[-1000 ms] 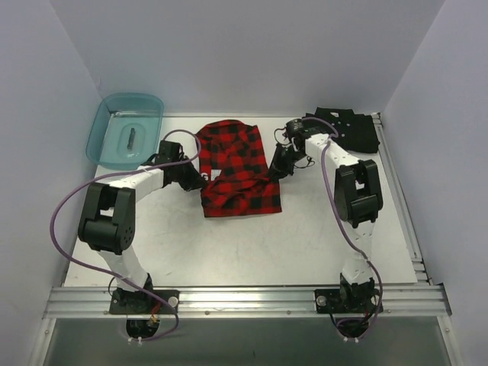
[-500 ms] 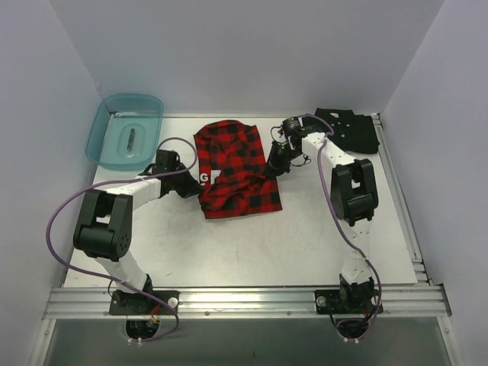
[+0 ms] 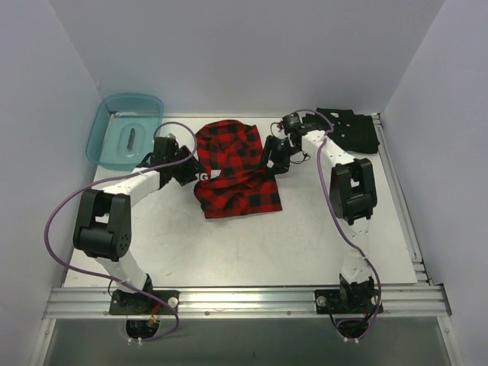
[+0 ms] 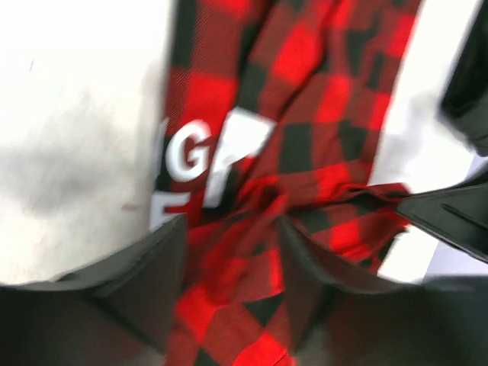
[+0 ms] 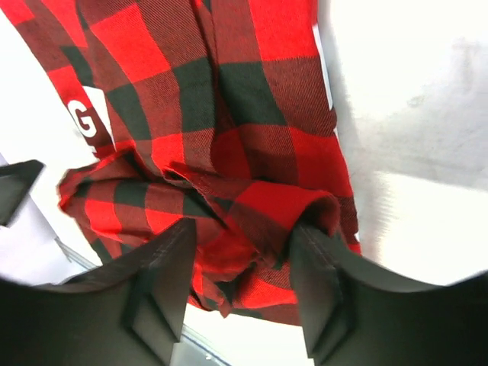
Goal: Fold and stack the long sleeve shirts
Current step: Fold the shirt
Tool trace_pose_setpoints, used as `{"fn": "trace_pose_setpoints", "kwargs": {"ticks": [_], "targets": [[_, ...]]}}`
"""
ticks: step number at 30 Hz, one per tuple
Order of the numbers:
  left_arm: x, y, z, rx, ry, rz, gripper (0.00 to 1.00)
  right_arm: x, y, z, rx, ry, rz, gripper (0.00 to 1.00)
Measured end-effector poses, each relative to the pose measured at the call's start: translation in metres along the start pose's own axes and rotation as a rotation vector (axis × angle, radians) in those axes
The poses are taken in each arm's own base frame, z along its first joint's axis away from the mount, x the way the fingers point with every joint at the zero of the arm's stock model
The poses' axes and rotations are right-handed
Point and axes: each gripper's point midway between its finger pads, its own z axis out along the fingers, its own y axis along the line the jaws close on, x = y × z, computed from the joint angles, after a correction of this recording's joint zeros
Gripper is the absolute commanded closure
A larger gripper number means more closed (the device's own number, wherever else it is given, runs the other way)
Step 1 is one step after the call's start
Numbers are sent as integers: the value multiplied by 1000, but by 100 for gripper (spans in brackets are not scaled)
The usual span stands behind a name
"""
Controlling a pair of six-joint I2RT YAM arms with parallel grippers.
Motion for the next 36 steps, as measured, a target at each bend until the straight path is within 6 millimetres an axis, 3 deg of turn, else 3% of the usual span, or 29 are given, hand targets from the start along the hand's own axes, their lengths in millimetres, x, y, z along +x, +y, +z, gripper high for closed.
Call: {"fn": "trace_pose_setpoints", "kwargs": {"ticks": [1,4,6,10,13,15,18,23,26,31,36], "targets": [[-7,-7,-2,14,-18,13,22,-3,1,-2,-3,-9,-7,40],[-24,-28,-20,62,-75,55,2,-11,3,-15,3,-50,-38,26],[-32,-43,-41,97,-117,79,3,-17,11,-33,4,-103,-77,25],[-46,-79,-99,194,-226,149,3,-22,35,-93,-24,-237,-160,32],[-44,-97,-139,255,-280,198,3,-8,47,-133,-47,-315,-223,43],[-34,-98,-156,276,-297,226,3,7,47,-138,-37,-318,-254,49],[-6,-80,-163,265,-268,260,3,32,44,-112,3,-252,-303,58],[50,-20,-147,149,-135,282,3,73,27,-38,82,-64,-348,66],[68,7,-145,90,-91,281,3,81,17,-10,103,-11,-349,67],[75,15,-150,78,-81,297,3,56,21,21,102,-14,-342,67],[77,18,-148,70,-73,311,3,8,41,36,59,-100,-327,64]]}}
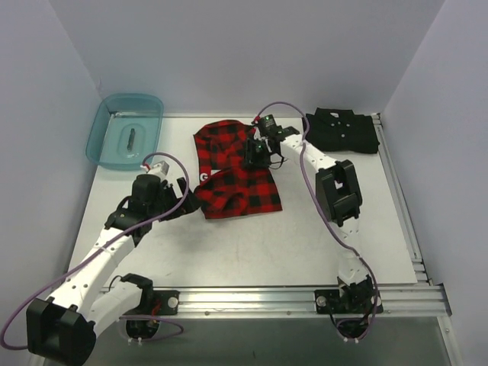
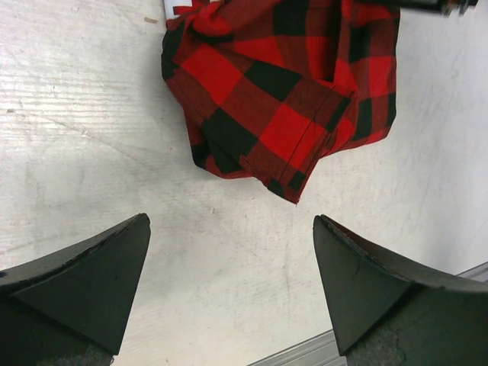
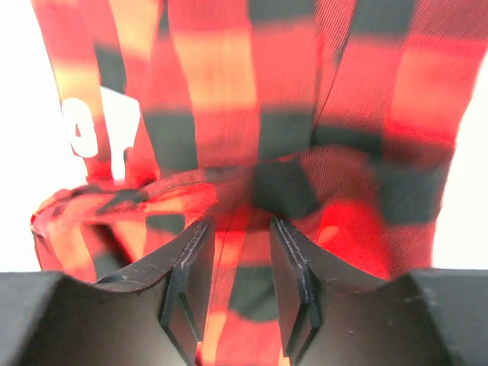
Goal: Fold and stack the long sleeve shirts
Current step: Fold the shirt
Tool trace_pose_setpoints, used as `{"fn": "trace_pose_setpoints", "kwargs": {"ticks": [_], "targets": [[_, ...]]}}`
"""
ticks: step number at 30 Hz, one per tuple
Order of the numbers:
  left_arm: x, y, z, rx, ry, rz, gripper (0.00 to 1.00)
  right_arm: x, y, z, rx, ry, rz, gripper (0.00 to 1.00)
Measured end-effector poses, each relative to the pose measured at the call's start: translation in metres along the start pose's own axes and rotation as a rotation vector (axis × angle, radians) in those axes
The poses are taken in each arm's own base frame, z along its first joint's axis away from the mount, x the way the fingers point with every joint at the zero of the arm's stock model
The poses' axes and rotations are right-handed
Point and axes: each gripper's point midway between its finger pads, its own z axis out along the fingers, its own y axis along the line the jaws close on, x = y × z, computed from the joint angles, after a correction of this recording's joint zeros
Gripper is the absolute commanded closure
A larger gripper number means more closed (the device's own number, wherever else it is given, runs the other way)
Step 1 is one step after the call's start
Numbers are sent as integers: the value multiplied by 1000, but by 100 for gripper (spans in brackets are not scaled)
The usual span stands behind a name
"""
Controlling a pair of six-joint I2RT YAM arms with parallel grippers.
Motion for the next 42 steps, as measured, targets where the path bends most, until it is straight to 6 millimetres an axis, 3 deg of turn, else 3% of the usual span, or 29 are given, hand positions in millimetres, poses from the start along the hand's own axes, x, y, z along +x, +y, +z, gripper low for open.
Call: {"fn": "trace_pose_setpoints", "kwargs": {"ticks": [5,10,12,14,21,24,31,37,42], "targets": [[10,7,4,-15,26,0,3,-46,-17,-1,-12,-111,106,58],[18,12,6,-28,47,-1,3,-66,-43,-16,-12,-172,148,50],[17,13,7,-33,46,-3,3,-56,-41,-28,-22,-165,95,48],[18,15,9,-46,46,-4,4,-35,-26,-44,-35,-148,-23,46],[14,44,19,-182,88,-72,4,76,103,-96,-161,-124,-656,41],[-1,60,20,-240,90,-122,4,105,135,-99,-180,-123,-846,41],[-40,88,5,-300,24,-175,4,132,140,-59,-48,-49,-1087,46],[-43,104,-11,-332,-32,-175,5,144,131,-30,23,30,-1175,53],[-33,113,-11,-356,-23,-162,5,136,130,-29,60,25,-1204,82]]}}
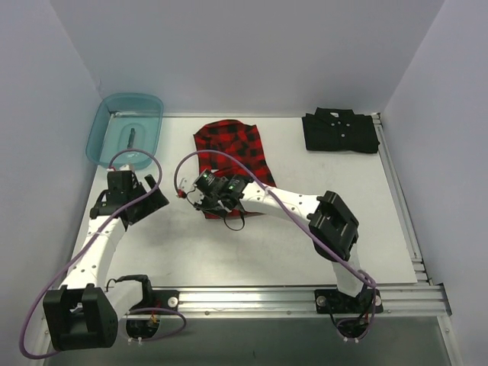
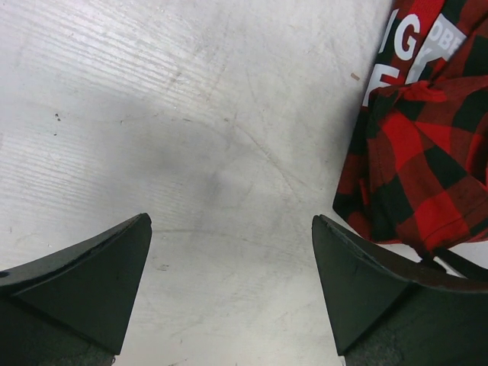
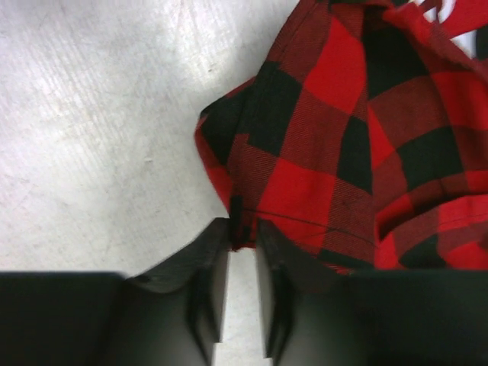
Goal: Fold and stack the long sleeve shirts
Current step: Fold the shirt
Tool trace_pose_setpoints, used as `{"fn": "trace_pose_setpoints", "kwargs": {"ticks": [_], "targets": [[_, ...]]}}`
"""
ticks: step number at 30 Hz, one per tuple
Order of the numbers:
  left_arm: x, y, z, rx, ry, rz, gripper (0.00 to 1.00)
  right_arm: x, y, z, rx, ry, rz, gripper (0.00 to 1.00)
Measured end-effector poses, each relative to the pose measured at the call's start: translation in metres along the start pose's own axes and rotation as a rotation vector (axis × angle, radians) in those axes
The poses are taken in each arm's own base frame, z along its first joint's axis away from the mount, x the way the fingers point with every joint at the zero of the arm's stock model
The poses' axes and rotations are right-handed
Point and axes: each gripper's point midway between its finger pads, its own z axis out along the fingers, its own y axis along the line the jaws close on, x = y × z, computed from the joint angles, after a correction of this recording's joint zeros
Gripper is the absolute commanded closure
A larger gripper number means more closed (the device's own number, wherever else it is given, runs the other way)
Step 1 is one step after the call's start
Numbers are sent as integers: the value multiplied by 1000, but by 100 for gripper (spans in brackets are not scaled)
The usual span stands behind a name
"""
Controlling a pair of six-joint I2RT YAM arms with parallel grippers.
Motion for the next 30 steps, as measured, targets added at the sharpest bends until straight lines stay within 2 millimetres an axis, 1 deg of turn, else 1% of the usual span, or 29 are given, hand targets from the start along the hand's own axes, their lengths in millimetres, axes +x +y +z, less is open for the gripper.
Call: {"fn": "trace_pose_setpoints", "kwargs": {"ticks": [4,7,9,11,14,17,22,25,28,30], "targets": [[6,4,3,-9,16,2,5,-10,-12,-7,36,-18,-5,99],[7,4,4,-10,19,3,5,-20,-24,-13,57,-43,7,100],[7,4,4,-10,19,4,5,-25,-37,-16,75,-57,23,100],[7,4,4,-9,19,5,5,-29,-55,-18,103,-69,48,100],[6,3,4,-2,15,6,5,-29,-83,-16,143,-71,87,100],[5,1,5,7,14,10,5,-26,-113,-9,188,-63,126,100],[7,-2,6,30,18,18,5,-14,-155,7,261,-34,178,100],[9,-5,7,49,29,21,5,-6,-168,18,291,-18,205,100],[10,-8,8,72,33,25,5,3,-173,25,303,-1,240,100],[12,-11,8,87,39,28,5,7,-179,26,313,-1,273,100]]}}
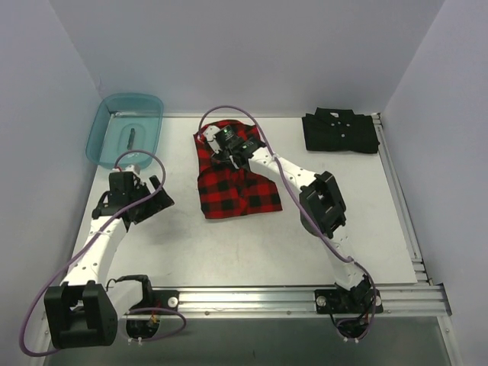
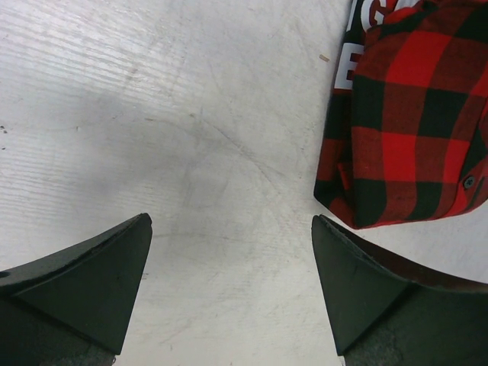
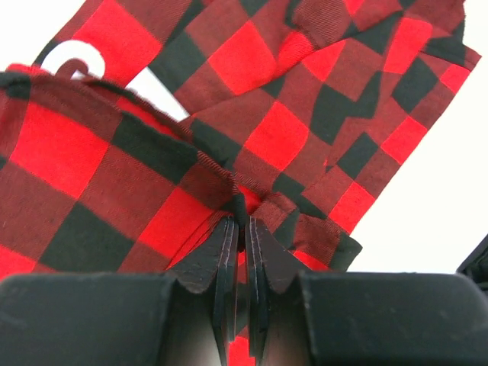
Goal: Fold and stack the long sleeve shirts
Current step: Fold the shirt
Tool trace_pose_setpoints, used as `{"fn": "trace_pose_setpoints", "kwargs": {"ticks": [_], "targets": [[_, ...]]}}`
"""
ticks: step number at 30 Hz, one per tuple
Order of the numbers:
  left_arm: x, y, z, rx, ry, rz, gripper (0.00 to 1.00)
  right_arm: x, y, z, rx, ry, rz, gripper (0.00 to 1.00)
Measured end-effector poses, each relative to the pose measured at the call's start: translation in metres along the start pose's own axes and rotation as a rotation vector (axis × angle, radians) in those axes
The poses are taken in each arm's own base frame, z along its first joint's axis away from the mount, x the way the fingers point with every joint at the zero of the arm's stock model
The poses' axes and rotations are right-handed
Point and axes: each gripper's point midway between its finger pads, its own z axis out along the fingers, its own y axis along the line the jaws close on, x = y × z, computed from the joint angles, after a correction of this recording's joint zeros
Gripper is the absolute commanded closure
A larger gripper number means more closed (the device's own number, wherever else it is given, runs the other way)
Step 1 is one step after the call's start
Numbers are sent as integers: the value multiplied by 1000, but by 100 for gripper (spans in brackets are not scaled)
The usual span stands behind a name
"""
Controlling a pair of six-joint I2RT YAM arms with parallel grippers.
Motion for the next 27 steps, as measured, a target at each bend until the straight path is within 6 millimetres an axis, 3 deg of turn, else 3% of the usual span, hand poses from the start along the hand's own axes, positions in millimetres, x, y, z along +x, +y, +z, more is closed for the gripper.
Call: {"fn": "trace_pose_setpoints", "kwargs": {"ticks": [8,9,10,15,18,21,24,27], "targets": [[5,-18,1,72,19,23,7,11,-16,12,33,-3,146,96],[6,-22,2,82,20,28,7,12,-19,12,36,-3,163,91],[7,-27,3,94,25,30,7,12,-20,13,38,-6,182,77],[20,-51,9,137,64,48,8,15,-30,15,31,-14,271,46],[25,-76,10,174,83,73,10,23,-31,10,5,-6,342,38],[25,-106,7,233,78,90,14,32,-32,-12,-46,-7,448,39],[26,-139,5,302,62,93,26,36,-43,-51,-97,-52,597,44],[34,-166,9,362,67,96,44,39,-52,-92,-161,-122,756,50]]}}
